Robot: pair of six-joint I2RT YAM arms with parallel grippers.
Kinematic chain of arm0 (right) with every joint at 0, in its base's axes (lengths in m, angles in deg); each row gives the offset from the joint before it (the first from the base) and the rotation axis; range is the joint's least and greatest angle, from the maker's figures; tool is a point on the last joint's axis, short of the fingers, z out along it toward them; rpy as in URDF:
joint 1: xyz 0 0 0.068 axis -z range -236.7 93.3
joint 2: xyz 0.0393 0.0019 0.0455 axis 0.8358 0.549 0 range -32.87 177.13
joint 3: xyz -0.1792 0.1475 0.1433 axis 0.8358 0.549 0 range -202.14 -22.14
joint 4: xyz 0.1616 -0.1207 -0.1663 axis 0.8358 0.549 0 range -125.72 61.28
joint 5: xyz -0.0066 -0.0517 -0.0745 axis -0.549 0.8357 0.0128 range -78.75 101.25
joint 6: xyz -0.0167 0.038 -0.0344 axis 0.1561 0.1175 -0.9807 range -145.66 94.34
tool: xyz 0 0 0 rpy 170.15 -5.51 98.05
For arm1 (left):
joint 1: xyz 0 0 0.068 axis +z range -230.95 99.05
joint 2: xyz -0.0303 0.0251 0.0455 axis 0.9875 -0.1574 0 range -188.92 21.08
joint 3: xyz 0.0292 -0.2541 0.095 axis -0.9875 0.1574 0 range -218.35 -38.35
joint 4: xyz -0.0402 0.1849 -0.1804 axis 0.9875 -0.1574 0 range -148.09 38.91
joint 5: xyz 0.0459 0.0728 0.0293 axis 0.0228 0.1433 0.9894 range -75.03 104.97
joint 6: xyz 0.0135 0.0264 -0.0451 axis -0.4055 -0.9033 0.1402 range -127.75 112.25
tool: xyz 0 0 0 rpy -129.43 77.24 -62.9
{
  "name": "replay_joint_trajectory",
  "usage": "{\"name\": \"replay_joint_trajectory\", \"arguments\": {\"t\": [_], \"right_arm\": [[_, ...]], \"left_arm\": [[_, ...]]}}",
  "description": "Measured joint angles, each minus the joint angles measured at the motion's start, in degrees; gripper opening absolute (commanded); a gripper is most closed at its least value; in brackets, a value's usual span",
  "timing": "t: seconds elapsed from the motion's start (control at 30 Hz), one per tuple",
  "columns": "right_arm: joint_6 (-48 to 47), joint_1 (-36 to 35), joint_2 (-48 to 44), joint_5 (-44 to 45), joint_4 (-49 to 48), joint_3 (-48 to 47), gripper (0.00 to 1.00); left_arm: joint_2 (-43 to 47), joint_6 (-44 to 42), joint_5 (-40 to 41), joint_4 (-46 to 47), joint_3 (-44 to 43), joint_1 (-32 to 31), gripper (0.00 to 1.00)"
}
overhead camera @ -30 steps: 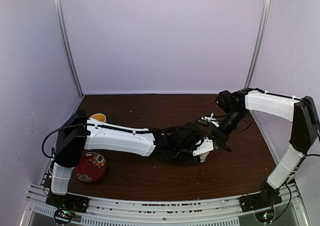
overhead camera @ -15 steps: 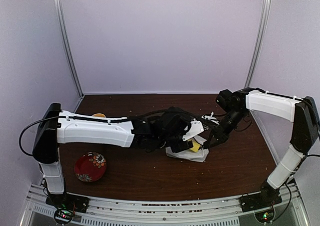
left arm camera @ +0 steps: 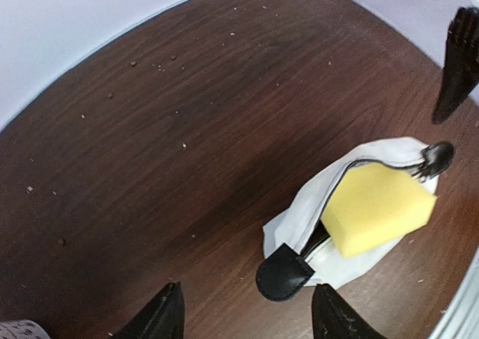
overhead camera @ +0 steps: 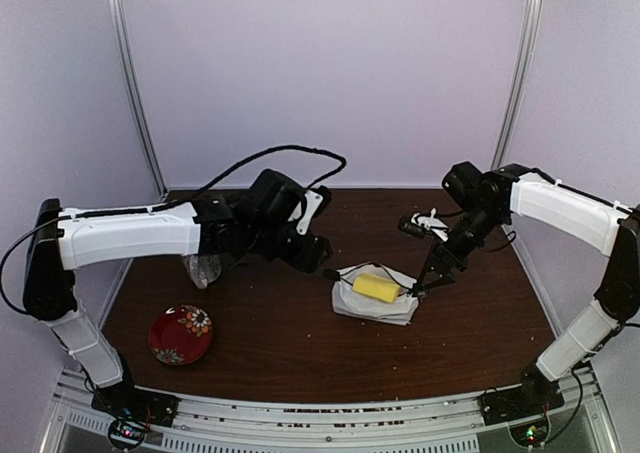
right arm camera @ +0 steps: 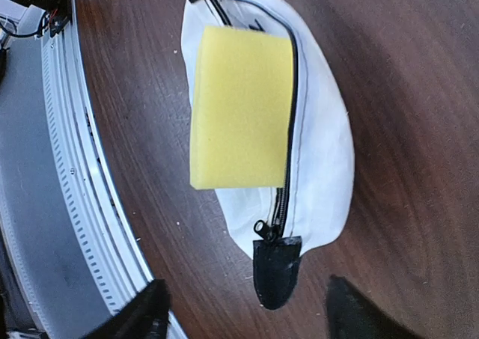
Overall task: Sort the hair-cutting tools
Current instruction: Hold the handle of the kit bag.
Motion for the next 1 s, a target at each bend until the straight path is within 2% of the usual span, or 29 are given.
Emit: {"name": "replay_joint_trajectory", "arguments": {"t": [0.17,0.33,0.43,0.53,0.77,0.83,0.9,1.0], "right_arm": [[-0.6,0.0,-4.0,5.7,-1.1,-5.5,1.0],[3.4,0.4,-14.6,13.2,-13.1,-3.0,1.0],[2.9,0.5,-17.9,10.9,-17.5,-0.2,0.87],[0.7,-0.5,-14.4,7.4,-17.5,-0.1,0.83],[-2.0,-2.8,-2.5,5.3,-16.9,0.8,0.83],[-2.9,-3.6,-0.6,4.5,-16.2,0.7,0.85],[-3.9,-4.2,0.7,3.5,-15.4,0.5,0.94],[-5.1,-5.0,2.9,2.6,-14.0,-1.1,1.0]], "left_arm": [[3.3,12.5,-10.0,5.3,6.3,3.1,0.58],[2.3,22.4,-17.5,8.4,11.2,5.0,0.56],[1.3,26.1,-20.1,10.0,11.6,5.5,0.55],[0.7,28.6,-21.9,12.5,12.1,5.7,0.52],[-1.4,33.8,-25.0,18.6,14.2,6.6,0.48],[-2.1,34.6,-25.2,19.6,14.3,7.1,0.47],[-2.8,35.1,-25.4,20.5,14.3,7.4,0.45],[-4.4,35.8,-25.8,21.8,13.9,7.7,0.4]]}}
